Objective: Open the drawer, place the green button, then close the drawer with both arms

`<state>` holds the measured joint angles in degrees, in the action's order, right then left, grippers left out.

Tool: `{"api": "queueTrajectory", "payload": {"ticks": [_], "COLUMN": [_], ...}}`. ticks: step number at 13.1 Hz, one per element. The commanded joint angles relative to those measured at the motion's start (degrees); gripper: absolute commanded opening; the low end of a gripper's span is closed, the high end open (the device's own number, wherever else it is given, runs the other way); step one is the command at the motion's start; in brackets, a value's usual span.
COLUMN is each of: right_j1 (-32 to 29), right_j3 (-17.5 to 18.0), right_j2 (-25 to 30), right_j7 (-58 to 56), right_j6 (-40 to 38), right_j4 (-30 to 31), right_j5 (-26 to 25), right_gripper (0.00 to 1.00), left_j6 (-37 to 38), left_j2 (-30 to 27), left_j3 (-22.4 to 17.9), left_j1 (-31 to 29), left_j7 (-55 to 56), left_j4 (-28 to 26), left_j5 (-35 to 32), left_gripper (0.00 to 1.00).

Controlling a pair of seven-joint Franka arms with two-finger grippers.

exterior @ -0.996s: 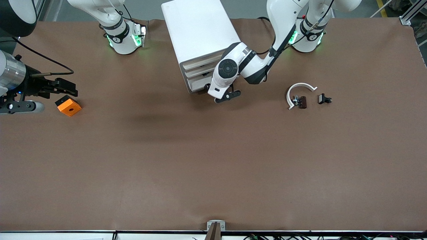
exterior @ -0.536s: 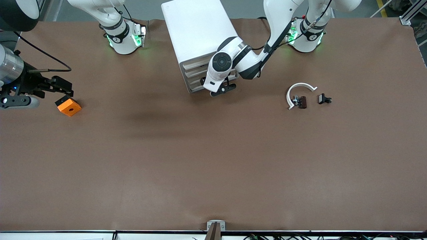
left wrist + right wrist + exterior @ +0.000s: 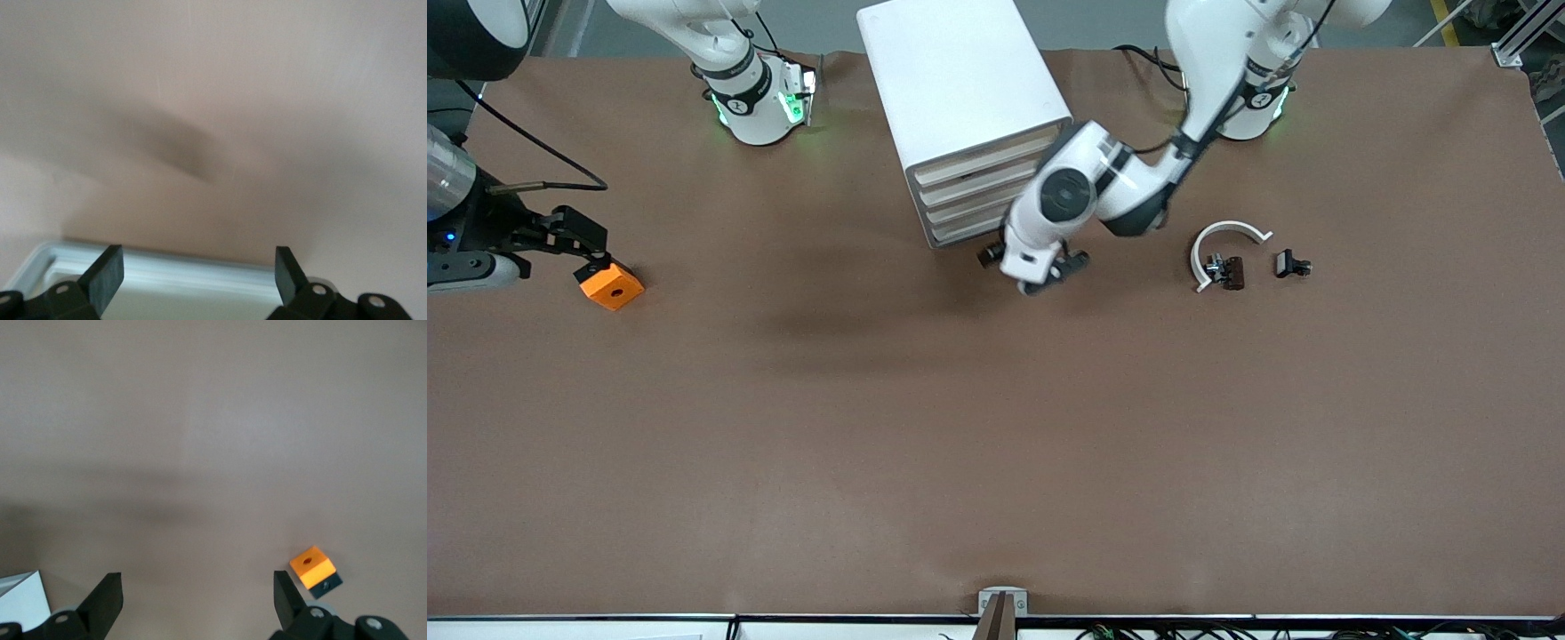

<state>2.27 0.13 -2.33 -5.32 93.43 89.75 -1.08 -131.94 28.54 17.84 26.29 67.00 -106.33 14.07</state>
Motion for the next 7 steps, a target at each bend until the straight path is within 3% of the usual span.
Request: {"api": "queueTrajectory", "payload": {"ticks": [1,7], "right_j1": [-1.3,-3.24], "right_j3": [0.93,0.84], "right_j2": [0.93,1.01], "right_j7": [-0.84,-0.84], "right_j6": [0.62,-0.09], "right_j4": [-0.45,-0.54], "right_j5": [-0.51,-0.59], "right_gripper": [1.0,1.0], "left_j6": [0.63,4.65], "left_j2": [-0.94,-4.28], "left_j3": [0.79,0.79], "left_j1": [-7.98,-22.23], "left_j7": [0.32,-3.71], "left_j4": [2.61,8.05], "left_j5": [-5.78,-18.53], "left_gripper": [1.0,1.0]}}
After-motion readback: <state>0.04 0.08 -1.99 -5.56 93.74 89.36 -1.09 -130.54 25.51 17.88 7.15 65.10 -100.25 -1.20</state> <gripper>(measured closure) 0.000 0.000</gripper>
